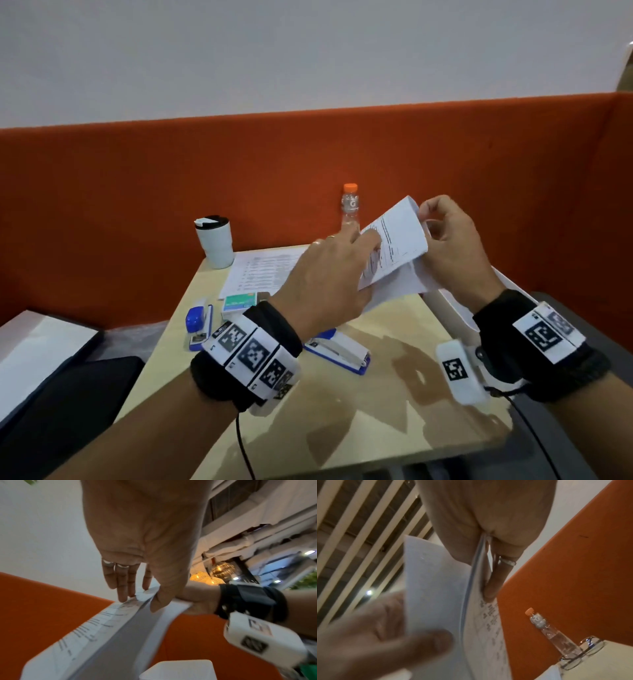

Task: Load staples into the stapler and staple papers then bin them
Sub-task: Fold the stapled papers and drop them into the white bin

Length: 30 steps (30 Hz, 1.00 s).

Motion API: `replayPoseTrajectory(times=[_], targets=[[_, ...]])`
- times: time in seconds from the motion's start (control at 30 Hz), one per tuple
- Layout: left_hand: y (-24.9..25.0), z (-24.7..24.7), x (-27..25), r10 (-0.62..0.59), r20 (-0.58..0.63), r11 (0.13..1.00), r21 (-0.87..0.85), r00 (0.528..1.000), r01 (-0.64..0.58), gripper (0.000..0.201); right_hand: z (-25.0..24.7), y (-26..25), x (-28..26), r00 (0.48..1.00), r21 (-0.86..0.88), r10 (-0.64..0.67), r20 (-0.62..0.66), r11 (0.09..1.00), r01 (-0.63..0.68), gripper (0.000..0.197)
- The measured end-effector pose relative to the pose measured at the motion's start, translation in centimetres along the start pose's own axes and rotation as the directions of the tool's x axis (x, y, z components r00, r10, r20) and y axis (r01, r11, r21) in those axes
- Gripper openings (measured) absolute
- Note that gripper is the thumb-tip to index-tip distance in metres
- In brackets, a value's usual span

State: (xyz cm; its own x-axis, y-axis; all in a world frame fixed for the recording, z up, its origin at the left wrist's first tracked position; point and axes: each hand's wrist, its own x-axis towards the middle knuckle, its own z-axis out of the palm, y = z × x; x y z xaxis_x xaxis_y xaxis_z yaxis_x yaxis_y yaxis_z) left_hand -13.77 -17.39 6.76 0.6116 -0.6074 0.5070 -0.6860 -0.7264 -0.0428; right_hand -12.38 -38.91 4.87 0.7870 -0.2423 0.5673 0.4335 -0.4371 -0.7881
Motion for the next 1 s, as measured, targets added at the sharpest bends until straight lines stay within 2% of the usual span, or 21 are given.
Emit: replayPoseTrajectory(times=[0.1,0.13,0.2,0.3,0.33,0.43,0.53,0.67,0.77,0.9,1.0], targets=[[1.6,1.2,0.9,0.007,0.051,0.998,0.064,0.999,-0.01,0.051,-1.1,-0.6,-0.3,0.998,0.095,0.042,0.05,0.994,-0.047,0.003],[2.0,1.6,1.2,0.016,0.056,0.996,0.082,0.998,-0.02,0.051,-1.5,-0.8,-0.4,0.995,0.13,0.067,0.073,0.989,-0.076,0.006],[2.8,2.1,1.6,0.042,0.053,0.991,0.128,0.998,-0.048,0.054,-2.3,-1.1,-0.4,0.985,0.18,0.125,0.116,0.973,-0.145,0.02],[3.5,2.7,2.5,0.032,0.066,0.985,0.17,0.997,-0.042,0.064,-4.1,-1.2,-0.3,0.954,0.183,0.234,0.188,0.946,-0.268,0.058],[3.7,2.9,2.8,0.024,0.078,0.985,0.17,0.997,-0.037,0.066,-4.7,-1.2,-0.3,0.954,0.155,0.224,0.2,0.954,-0.256,0.059],[4.5,3.4,3.5,0.043,0.168,0.987,0.146,0.985,-0.068,0.074,-6.4,-0.3,0.1,0.985,-0.089,0.086,0.147,0.993,-0.073,0.033],[5.6,3.9,4.0,0.069,0.303,0.989,0.103,0.95,-0.105,0.084,-7.9,0.4,0.9,0.998,-0.378,-0.002,0.056,0.925,0.023,0.013],[6.4,4.4,4.8,0.09,0.407,0.996,-0.009,0.909,-0.094,0.08,-10.7,0.1,2.0,0.999,-0.537,-0.03,-0.036,0.843,0.006,0.017],[6.6,4.8,5.4,0.09,0.467,0.996,-0.019,0.88,-0.091,0.073,-12.8,0.9,3.1,0.992,-0.616,-0.049,-0.119,0.787,-0.035,0.017],[7.2,5.6,5.9,0.107,0.53,0.993,-0.014,0.841,-0.117,0.063,-14.6,3.8,3.5,0.979,-0.714,0.015,-0.204,0.682,-0.159,0.012],[7.8,6.6,6.1,0.117,0.559,0.993,-0.039,0.821,-0.114,0.06,-14.2,6.7,2.5,0.973,-0.745,0.097,-0.211,0.629,-0.224,0.014]])
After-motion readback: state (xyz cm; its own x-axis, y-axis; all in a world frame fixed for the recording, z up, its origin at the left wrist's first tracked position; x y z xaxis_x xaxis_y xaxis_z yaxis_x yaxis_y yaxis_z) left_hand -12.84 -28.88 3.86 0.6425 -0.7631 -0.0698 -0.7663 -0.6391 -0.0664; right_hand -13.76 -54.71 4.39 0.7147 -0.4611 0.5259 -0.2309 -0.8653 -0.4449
